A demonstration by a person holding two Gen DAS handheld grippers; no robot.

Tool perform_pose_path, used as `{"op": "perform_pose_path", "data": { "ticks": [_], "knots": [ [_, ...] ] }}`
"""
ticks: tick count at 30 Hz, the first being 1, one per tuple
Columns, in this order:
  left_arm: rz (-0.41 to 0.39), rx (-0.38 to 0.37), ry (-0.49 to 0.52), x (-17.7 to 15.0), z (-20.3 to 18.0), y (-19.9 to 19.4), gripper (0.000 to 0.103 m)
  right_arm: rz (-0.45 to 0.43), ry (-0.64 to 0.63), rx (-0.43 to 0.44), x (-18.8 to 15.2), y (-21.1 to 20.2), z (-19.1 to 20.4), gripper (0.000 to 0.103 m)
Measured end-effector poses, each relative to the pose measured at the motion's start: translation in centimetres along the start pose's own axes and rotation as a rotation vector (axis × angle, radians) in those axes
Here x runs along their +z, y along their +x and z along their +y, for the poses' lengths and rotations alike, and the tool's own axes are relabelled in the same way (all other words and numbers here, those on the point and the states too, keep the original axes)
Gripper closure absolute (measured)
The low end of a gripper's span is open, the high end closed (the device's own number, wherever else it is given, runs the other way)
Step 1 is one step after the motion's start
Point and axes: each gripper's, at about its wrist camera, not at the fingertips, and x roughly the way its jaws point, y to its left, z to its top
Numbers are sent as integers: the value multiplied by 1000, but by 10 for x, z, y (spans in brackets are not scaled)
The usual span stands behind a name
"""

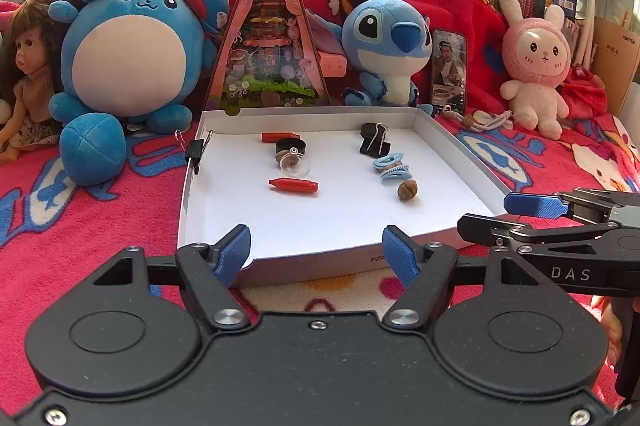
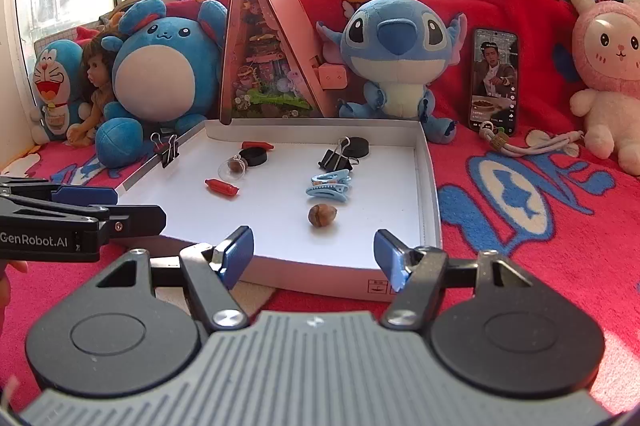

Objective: Organize rigid objects
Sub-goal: 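Lift both tools out of the box toward the black caps on the blanket, then grasp a black cap with the left tool while the right grasps the other black cap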

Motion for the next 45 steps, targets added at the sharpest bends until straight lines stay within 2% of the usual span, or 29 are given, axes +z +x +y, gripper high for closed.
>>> {"op": "perform_pose_path", "data": {
  "ticks": [7, 14, 19, 23, 26, 29, 31, 37, 45],
  "knots": [
    [20, -46, -11, -23, -3, -22, 31, 8, -68, 4, -16, -20, 5, 22],
    [71, -101, 36, -59, -19, -43, 31, 30, -134, 11, -40, -44, 4, 20],
    [136, -191, 44, -80, -27, -49, 31, 50, -181, 16, -55, -54, 5, 19],
    [112, -188, 93, -85, -36, -50, 31, 64, -182, 21, -60, -57, 4, 19],
    [99, -220, 87, -85, -39, -50, 42, 71, -181, 21, -63, -60, 2, 19],
    [90, -207, 128, -86, -46, -46, 58, 76, -183, 20, -66, -62, 2, 19],
    [70, -186, 161, -87, -51, -47, 73, 77, -187, 23, -68, -63, 2, 19],
    [39, -134, 181, -85, -52, -52, 74, 78, -202, 69, -73, -62, 13, 19],
    [19, -84, 109, -74, -36, -53, 74, 37, -210, 89, -73, -53, 40, 19]
  ]
}}
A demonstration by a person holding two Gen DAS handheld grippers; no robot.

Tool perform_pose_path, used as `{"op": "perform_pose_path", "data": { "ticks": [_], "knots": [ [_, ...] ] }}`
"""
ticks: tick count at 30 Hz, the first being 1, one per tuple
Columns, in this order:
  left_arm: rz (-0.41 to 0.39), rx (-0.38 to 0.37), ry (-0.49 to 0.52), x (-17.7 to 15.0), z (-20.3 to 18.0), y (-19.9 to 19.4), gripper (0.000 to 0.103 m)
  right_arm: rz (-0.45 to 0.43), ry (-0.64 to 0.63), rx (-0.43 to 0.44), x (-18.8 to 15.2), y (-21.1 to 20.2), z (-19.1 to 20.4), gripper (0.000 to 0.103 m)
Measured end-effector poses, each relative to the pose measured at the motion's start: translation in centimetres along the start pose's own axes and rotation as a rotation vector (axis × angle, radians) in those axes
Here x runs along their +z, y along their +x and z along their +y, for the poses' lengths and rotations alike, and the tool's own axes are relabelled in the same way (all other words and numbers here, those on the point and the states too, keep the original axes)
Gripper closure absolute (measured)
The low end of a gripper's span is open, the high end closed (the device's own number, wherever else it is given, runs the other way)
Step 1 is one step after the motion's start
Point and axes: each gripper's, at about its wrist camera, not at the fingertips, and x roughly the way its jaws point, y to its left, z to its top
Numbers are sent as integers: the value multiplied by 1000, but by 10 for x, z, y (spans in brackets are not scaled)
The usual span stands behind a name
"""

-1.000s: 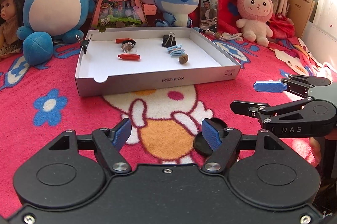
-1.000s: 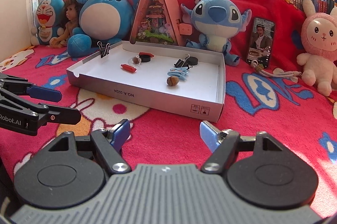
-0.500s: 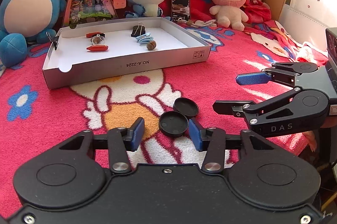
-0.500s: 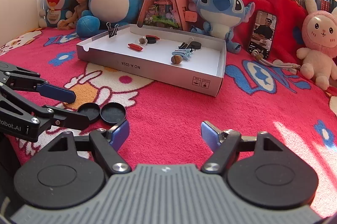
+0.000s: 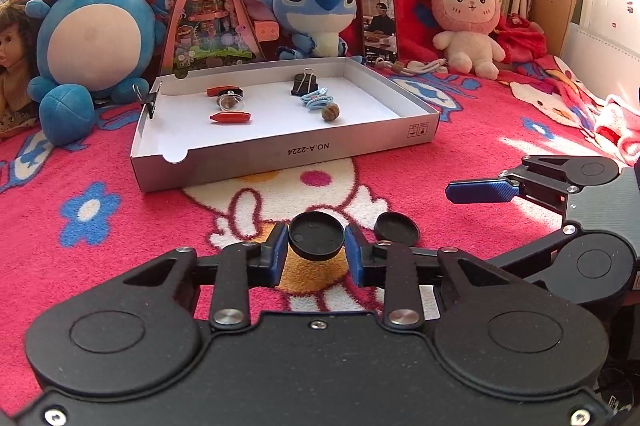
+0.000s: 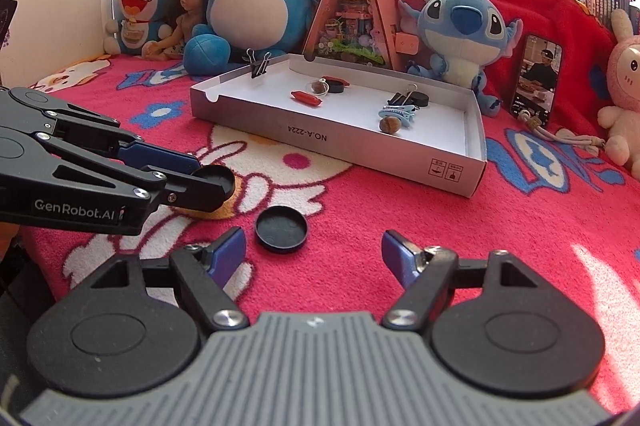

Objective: Organize rigid objects
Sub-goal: 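Grasp a black cap with the left tool while the right grasps the other black cap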

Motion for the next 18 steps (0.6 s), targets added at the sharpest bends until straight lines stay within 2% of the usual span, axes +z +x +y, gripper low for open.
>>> {"op": "perform_pose_path", "data": {
  "ticks": [3, 10, 12, 14, 18],
  "knots": [
    [-6, 18, -27, 2, 6, 1, 74, -4, 20, -21, 1, 4, 6, 19],
    [-15, 57, -81, 3, 16, 3, 74, 3, 113, -38, 0, 10, 14, 33],
    [-16, 61, -89, 3, 17, 3, 74, 3, 134, -47, 0, 10, 13, 40],
    [-18, 66, -92, 3, 17, 3, 74, 3, 147, -54, 1, 10, 13, 52],
    [-20, 77, -95, 2, 16, 5, 74, 7, 178, -78, 2, 10, 11, 63]
  ]
}}
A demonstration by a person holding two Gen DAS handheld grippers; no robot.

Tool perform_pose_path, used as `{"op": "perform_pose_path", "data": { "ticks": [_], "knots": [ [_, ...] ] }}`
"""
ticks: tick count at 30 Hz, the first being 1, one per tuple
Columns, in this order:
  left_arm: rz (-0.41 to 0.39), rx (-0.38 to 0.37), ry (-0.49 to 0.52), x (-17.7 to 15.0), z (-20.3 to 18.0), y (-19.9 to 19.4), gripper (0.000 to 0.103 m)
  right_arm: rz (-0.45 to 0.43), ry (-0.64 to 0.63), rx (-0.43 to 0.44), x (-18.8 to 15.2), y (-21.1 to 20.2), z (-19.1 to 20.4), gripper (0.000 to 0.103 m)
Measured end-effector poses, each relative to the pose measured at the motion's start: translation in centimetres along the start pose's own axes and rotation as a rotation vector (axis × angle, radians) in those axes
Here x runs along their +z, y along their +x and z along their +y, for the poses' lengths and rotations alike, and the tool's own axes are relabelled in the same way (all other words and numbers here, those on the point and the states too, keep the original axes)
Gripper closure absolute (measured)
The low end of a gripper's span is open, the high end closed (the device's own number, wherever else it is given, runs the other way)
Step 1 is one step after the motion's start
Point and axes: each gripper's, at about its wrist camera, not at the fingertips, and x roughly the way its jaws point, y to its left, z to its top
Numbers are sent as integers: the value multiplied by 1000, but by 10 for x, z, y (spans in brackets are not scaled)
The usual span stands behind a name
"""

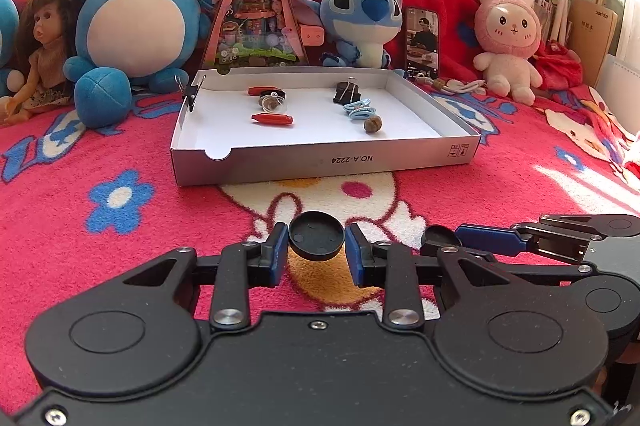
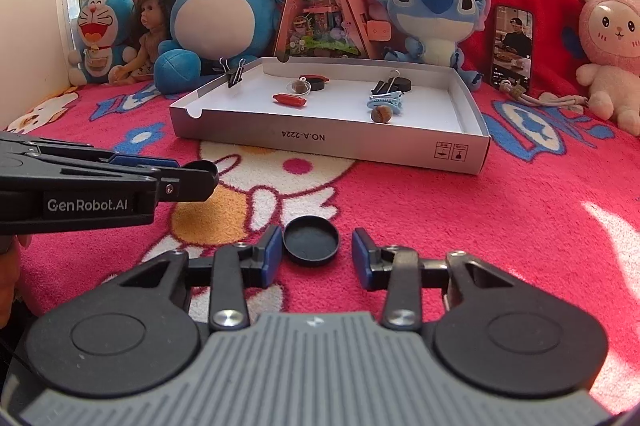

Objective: Organize rigid objects
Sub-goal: 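Grasp a black cap with the left tool while the right grasps the other black cap, then carry the black cap into the box and open the left tool while the right drops its cap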

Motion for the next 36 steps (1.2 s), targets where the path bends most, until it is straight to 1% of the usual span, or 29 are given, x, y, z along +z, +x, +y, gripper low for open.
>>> {"op": "perform_pose_path", "data": {
  "ticks": [1, 9, 19, 23, 26, 29, 31, 34, 36],
  "knots": [
    [1, 3, -2, 0, 0, 0, 74, 0, 7, -6, 0, 0, 0, 66],
    [0, 18, -25, 3, 0, 4, 74, 1, 18, -47, 4, 1, 0, 66],
    [-13, 23, -38, 16, 0, 10, 74, -27, 10, -75, 19, 1, -1, 66],
    [-40, 27, -35, 27, 0, 12, 74, -48, 4, -81, 27, -1, -2, 66],
    [-68, 30, -34, 42, 2, 15, 74, -70, 0, -89, 37, -1, -4, 66],
    [-93, 39, -37, 60, 4, 24, 74, -90, 6, -104, 52, 3, -9, 66],
    [-99, 46, -41, 72, 6, 34, 74, -88, 23, -114, 61, 10, -14, 66],
    [-76, 62, -63, 84, 12, 56, 74, -75, 45, -126, 75, 26, -20, 66],
    [-37, 78, -86, 90, 17, 77, 74, -64, 53, -135, 82, 40, -24, 66]
  ]
}}
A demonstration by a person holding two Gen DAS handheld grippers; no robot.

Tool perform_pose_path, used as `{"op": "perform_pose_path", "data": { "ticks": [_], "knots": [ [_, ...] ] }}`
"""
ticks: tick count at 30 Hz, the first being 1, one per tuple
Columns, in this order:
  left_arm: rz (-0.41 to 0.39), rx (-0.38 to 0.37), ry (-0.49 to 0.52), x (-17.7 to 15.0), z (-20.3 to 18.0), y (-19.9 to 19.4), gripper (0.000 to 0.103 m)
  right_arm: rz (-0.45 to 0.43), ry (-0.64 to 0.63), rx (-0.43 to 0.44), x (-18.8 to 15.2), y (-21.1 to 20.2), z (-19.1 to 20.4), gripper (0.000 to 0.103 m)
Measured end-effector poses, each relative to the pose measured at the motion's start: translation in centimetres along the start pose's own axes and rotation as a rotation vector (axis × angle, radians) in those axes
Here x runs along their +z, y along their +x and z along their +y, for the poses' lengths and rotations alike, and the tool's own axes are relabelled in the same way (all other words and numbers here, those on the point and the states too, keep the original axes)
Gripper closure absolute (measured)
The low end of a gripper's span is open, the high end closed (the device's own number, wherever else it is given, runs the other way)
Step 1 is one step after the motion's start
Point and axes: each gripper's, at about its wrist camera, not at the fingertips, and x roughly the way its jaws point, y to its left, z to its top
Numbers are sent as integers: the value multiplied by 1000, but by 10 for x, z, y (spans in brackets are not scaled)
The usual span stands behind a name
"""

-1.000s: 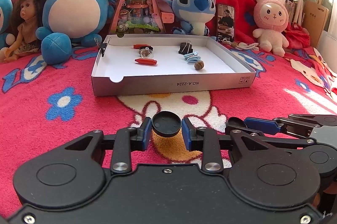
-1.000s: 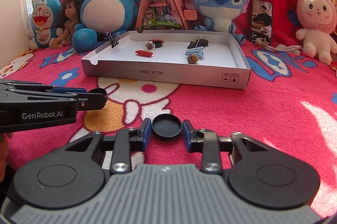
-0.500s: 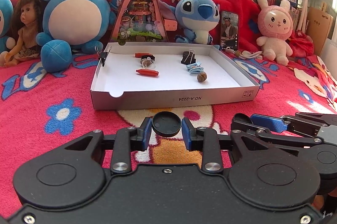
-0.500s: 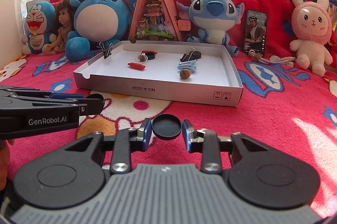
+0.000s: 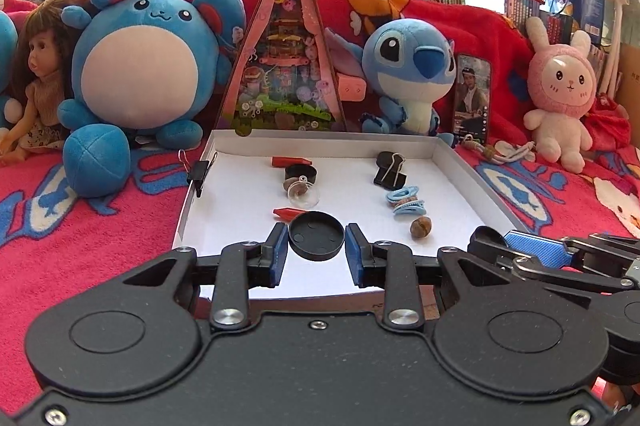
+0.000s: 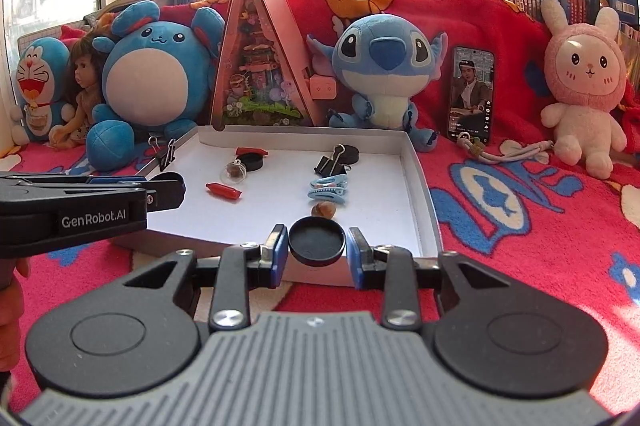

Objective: Organize rigid objects
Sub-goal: 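Carry the black cap into the box and open the left tool while the right drops its cap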

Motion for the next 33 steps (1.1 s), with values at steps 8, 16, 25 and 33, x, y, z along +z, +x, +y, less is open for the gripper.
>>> {"op": "perform_pose_path", "data": {
  "ticks": [8, 16, 25, 33],
  "knots": [
    [82, 45, -31, 4, 9, 54, 73, 90, 25, -20, 13, 53, -6, 66],
    [101, 64, -34, 0, 10, 67, 68, 139, 41, -11, 8, 70, -5, 59],
    [25, 70, 0, -4, 6, 26, 40, 63, 48, -15, 8, 46, -3, 34],
    [-32, 85, 30, -41, 11, -34, 25, -22, 8, -73, -15, -10, 4, 15]
  ]
}}
